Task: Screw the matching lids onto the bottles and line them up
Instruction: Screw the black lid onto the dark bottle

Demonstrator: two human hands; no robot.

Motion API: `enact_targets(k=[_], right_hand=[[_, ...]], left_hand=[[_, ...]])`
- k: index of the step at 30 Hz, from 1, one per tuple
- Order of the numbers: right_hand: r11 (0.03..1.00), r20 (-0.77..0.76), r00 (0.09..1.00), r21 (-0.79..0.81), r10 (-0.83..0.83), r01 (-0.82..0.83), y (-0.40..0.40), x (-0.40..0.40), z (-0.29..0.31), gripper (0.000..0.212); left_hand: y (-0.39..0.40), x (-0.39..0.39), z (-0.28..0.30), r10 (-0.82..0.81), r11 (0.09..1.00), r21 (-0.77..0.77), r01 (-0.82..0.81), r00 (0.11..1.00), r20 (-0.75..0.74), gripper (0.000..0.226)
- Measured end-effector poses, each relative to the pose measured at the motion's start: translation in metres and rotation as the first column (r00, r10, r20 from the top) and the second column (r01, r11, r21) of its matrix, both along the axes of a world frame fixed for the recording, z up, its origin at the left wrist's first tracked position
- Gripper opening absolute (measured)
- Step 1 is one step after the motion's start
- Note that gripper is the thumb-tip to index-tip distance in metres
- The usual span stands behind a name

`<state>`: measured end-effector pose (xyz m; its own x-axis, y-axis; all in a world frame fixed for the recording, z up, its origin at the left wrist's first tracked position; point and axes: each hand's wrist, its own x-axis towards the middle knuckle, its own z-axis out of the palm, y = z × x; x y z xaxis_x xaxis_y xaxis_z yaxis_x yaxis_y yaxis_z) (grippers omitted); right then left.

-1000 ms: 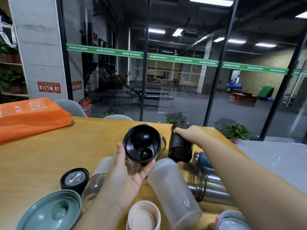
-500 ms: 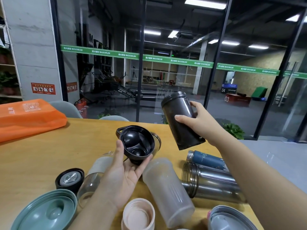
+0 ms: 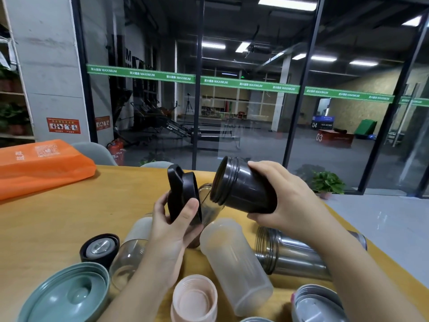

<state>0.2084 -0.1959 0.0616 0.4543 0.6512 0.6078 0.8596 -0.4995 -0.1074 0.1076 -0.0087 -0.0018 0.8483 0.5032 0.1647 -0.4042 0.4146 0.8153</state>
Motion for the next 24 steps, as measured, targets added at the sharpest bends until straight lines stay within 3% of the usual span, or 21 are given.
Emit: enact_targets(k=[4, 11, 16, 24], right_hand=[[0.999, 0.156, 0.988, -0.047, 0.015, -0.007, 0.005, -0.004, -0.008, 0.087], [0.993, 0.231, 0.973, -0.121, 0.018, 0.010, 0.012, -0.009, -0.012, 0.090], [0.988, 0.276, 0.959, -0.153, 0.059, -0.017, 0.016, -0.009, -0.010, 0.094], [0.969, 0.114, 0.981, -0.207, 0.160, -0.134, 0.008, -0.006, -0.012, 0.094]], left_hand=[[0.000, 0.001, -0.001, -0.015, 1.000, 0.014, 0.015, 1.000, 0.014, 0.079], [-0.002, 0.001, -0.002, -0.015, 0.998, 0.063, 0.015, 1.000, 0.002, 0.084], [0.002, 0.005, -0.005, -0.036, 0.987, 0.156, 0.043, 0.998, -0.046, 0.099], [0.005, 0.005, -0.012, 0.066, 0.885, 0.465, 0.011, 0.987, -0.149, 0.090]])
